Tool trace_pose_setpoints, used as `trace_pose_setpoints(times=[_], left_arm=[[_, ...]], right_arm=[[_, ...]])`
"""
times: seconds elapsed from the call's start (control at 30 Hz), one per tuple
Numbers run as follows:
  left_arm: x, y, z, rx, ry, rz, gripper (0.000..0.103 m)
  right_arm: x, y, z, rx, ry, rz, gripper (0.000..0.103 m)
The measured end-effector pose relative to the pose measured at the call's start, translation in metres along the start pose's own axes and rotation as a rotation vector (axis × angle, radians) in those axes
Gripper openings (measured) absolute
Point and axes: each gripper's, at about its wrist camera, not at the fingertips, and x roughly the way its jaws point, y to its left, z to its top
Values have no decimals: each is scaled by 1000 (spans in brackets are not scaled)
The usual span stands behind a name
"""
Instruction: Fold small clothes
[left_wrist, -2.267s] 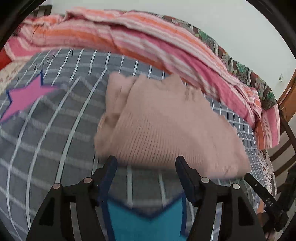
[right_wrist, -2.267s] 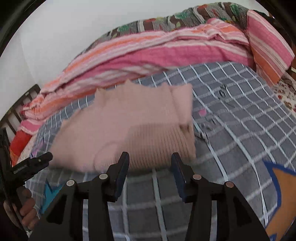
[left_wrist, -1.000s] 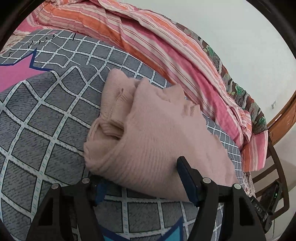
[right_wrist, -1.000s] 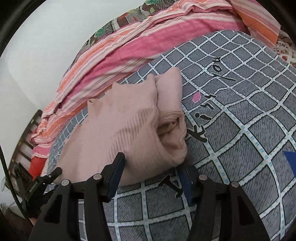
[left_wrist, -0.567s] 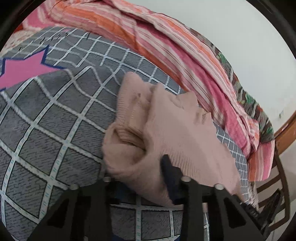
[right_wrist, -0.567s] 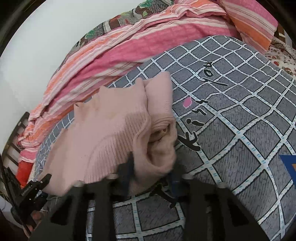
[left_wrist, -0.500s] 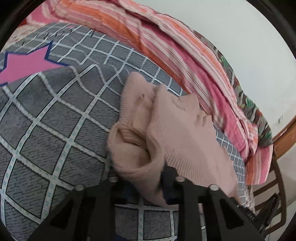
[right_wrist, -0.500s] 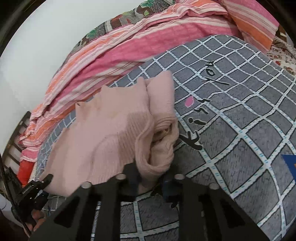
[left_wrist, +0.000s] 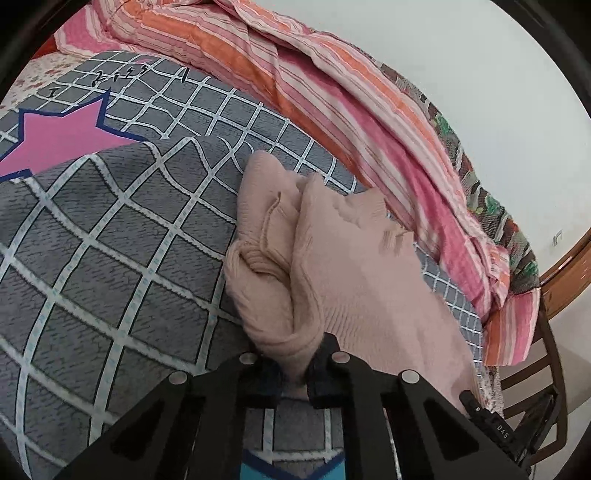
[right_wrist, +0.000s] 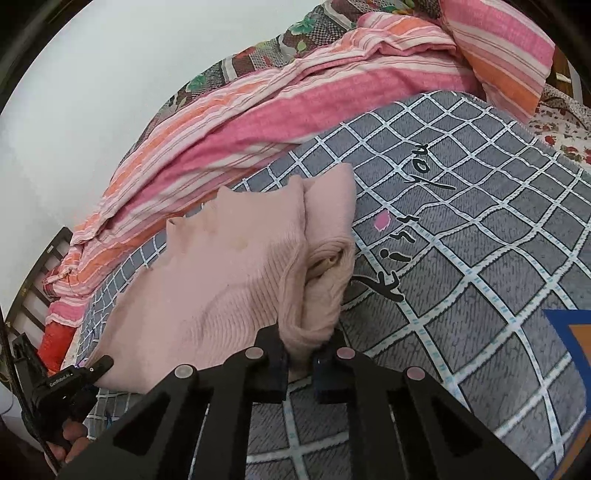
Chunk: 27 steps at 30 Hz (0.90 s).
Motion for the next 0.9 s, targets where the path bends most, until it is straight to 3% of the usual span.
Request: trace_pose_setpoints(times=[0.3,0.5,0.7,0.73,0.8,0.9], left_arm=[[-35,0,-23,47,21,2,9],[-68,1,-60,90,59,22,9],[-88,-6,-78,141,101,45,10],[-89,-5,-79,145,118,57,11],[-93,-2,-80,154,147,75,16],[-103,7,-85,171,152,120,50]], right_arm=[[-40,-14,-21,41,36,54,8],[-81,-22,-31,59,51,79,8],[-104,-20,-40,27,41,14,10],[-104,-20,-42,22,49,-10,16],[-107,-20,-45,-4,54,-65,21],[-121,-22,-47,-45,14,-113,36]])
